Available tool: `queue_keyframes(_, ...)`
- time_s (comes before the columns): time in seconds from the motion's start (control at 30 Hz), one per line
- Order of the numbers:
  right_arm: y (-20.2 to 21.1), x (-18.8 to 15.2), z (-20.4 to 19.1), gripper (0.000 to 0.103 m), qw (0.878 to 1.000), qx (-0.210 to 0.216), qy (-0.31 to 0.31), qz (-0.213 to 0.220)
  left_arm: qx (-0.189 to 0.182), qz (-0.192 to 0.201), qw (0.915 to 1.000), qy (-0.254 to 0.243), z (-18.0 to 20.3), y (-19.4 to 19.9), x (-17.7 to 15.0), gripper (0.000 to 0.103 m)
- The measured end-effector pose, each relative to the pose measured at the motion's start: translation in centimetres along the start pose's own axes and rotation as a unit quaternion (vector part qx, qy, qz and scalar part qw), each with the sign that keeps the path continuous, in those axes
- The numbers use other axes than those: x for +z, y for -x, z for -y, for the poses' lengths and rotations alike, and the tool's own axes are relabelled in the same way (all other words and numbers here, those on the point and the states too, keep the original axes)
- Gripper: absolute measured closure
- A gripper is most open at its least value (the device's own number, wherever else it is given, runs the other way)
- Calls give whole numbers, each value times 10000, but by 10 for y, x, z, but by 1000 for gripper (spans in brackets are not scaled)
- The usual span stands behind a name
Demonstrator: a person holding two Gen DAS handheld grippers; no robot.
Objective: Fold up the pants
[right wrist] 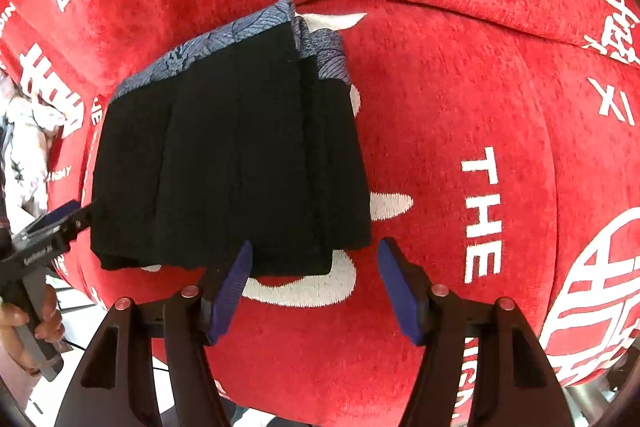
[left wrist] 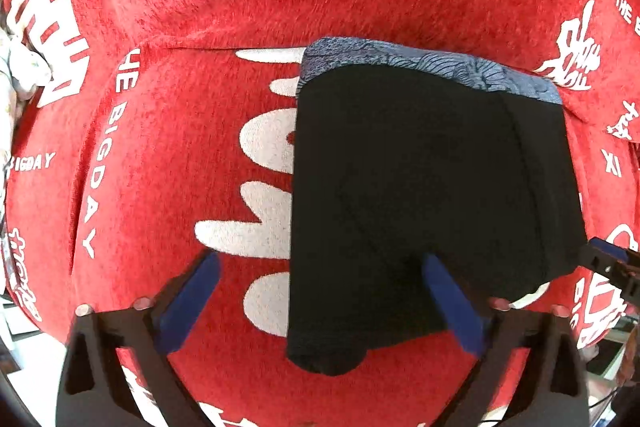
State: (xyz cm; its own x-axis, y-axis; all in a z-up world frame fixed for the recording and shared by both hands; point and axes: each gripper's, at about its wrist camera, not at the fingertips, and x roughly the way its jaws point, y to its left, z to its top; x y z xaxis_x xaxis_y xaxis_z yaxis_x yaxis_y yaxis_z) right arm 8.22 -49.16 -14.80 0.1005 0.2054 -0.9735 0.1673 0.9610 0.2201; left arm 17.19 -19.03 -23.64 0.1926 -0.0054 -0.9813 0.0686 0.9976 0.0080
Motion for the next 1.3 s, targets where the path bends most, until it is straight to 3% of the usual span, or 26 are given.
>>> queue_keyframes(0.13, -7, 4, 9, 33, 9997, 173, -172, -28, -17, -67, 10000, -31, 0, -5, 2, 0)
queue_keyframes(0.3, -7, 9, 10, 25, 9993, 352, -156, 24, -93, -103, 9999, -10, 0, -8, 6, 0)
queue_keyframes(0.6, -18, 18, 9, 25, 9986, 524, -25, -106, -175, -167, 9997, 32, 1, -19, 14, 0)
queue_keyframes(0.83, -27, 24, 20, 25, 9974, 674, -133, -199, -537, -144, 9984, 143, -17, -26, 29, 0)
queue_keyframes(1.0, -34, 34, 37, 24, 9938, 1041, -319, -247, -1038, -398, 9935, 230, -32, -42, 44, 0)
queue_keyframes(1.3, -48, 52, 48, 24, 9866, 1518, -467, -374, -1214, -370, 9918, 155, -10, -57, 54, 0)
